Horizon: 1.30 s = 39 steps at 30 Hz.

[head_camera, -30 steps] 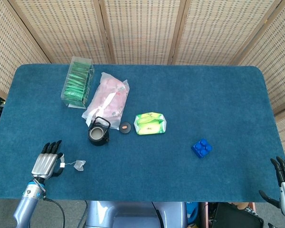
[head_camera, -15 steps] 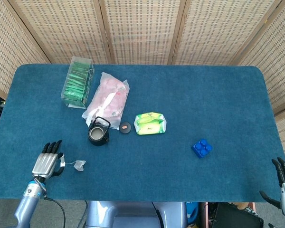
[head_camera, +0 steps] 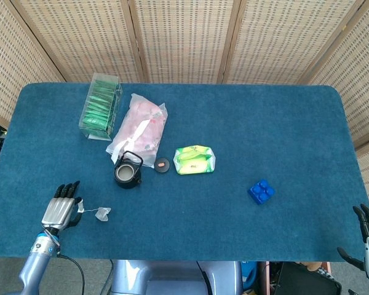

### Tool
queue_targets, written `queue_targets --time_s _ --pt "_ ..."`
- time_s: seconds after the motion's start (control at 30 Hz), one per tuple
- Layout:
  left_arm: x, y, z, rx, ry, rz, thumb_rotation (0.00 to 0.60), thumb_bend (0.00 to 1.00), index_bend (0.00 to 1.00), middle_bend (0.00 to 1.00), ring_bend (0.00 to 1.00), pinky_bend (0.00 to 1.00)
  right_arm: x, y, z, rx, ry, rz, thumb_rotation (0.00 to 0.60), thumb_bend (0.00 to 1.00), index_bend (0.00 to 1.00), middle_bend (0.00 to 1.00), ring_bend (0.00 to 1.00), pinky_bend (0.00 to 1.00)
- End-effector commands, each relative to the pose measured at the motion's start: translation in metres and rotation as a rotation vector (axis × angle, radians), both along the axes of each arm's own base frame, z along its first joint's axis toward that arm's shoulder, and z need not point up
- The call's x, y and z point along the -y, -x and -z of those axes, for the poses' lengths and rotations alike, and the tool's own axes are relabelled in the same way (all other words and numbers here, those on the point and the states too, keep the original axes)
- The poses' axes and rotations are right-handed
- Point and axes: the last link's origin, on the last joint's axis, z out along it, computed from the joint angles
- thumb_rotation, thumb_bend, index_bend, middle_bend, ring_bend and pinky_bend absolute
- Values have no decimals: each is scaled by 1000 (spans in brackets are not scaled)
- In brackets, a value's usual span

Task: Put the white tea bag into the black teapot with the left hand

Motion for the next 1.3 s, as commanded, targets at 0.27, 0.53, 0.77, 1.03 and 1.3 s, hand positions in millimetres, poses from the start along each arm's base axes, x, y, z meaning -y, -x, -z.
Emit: queue_targets --time_s 0.27,0.53,0.77,1.03,1.3 --pt "-3 -1 -2 22 -11 2 600 497 547 0 0 0 0 -1 0 -3 1 1 600 0 107 142 0 64" --pt "-3 -3 -3 56 -19 0 600 519 583 0 0 0 1 -2 -1 -3 6 0 600 0 107 142 0 64" --pt "-4 -8 -10 106 -51 7 600 519 595 0 0 0 1 -2 -1 -1 6 -2 600 0 107 142 0 64" --pt "-7 -26 -33 217 -102 42 600 519 595 0 0 0 0 -1 -1 1 8 -1 600 0 107 142 0 63" --pt "-20 -58 -65 278 -187 180 600 519 595 0 0 0 1 -1 0 5 7 -3 600 0 107 142 0 64"
